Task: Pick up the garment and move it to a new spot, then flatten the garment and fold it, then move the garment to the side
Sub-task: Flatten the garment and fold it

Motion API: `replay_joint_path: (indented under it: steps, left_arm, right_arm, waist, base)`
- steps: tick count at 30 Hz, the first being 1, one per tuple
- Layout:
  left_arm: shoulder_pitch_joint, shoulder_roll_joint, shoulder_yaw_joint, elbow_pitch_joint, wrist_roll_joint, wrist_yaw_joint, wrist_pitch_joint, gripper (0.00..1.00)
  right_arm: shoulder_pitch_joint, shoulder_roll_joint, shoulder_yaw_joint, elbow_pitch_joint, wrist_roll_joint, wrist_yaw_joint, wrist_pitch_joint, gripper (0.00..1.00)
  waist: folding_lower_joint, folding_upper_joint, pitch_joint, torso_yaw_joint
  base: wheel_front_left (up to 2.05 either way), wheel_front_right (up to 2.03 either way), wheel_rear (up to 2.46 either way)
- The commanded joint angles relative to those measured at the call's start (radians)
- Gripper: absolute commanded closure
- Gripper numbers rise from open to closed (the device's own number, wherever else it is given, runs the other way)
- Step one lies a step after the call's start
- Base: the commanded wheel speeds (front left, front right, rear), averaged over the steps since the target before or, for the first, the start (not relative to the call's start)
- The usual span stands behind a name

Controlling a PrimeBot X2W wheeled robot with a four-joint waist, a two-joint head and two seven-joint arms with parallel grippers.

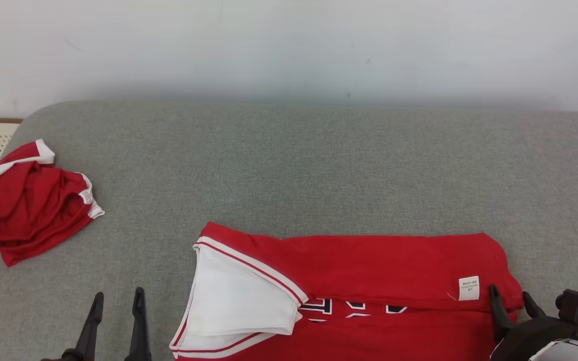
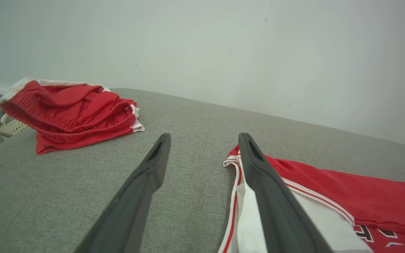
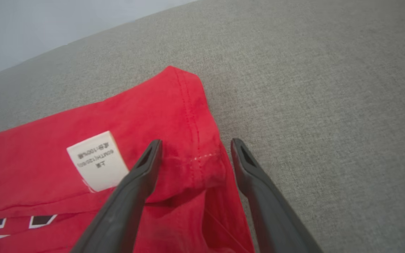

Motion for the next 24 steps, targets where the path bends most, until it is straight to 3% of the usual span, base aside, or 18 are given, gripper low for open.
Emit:
replay_joint_path:
  steps: [1, 10, 11, 12, 13, 24]
  left_arm:
    - [0.015, -0.002, 0.009, 0.002, 0.015, -0.008, -0.004, 0.0]
    - [0.017, -0.033, 0.051, 0.009, 0.04, -0.039, -0.004, 0.0]
    - [0.018, -0.037, 0.054, 0.009, 0.043, -0.043, -0.004, 0.0]
    - [0.019, -0.042, 0.059, 0.009, 0.046, -0.043, -0.004, 0.0]
    - [0.02, -0.046, 0.063, 0.008, 0.05, -0.046, -0.004, 0.0]
    - [0.023, -0.078, 0.089, 0.01, 0.076, -0.066, -0.004, 0.0]
  right_arm:
    - [-0.009, -0.004, -0.006, 0.02, -0.014, 0.0, 0.0, 0.0]
    - [-0.026, 0.012, -0.01, 0.131, -0.013, 0.0, 0.007, 0.0]
    - [-0.028, 0.014, -0.005, 0.136, -0.008, 0.0, 0.004, 0.15]
    - [-0.031, 0.014, 0.003, 0.138, -0.006, 0.0, -0.002, 0.67]
    - [-0.033, 0.011, 0.008, 0.136, -0.005, 0.0, -0.013, 0.98]
    - [-0.074, -0.048, -0.003, 0.14, -0.017, 0.0, -0.081, 1.0]
  waist:
    - [0.0, 0.0, 0.006, 0.006]
    - [0.0, 0.0, 0.024, 0.017]
    - [0.0, 0.0, 0.026, 0.016]
    - [0.0, 0.0, 0.029, 0.014]
    - [0.0, 0.0, 0.03, 0.013]
    - [0.0, 0.0, 0.041, -0.004]
  base:
    - [0.0, 0.0, 0.0]
    - [0.0, 0.0, 0.0]
    - [0.0, 0.0, 0.0]
    - [0.0, 0.0, 0.0]
    - [0.0, 0.0, 0.0]
    - [0.0, 0.0, 0.0]
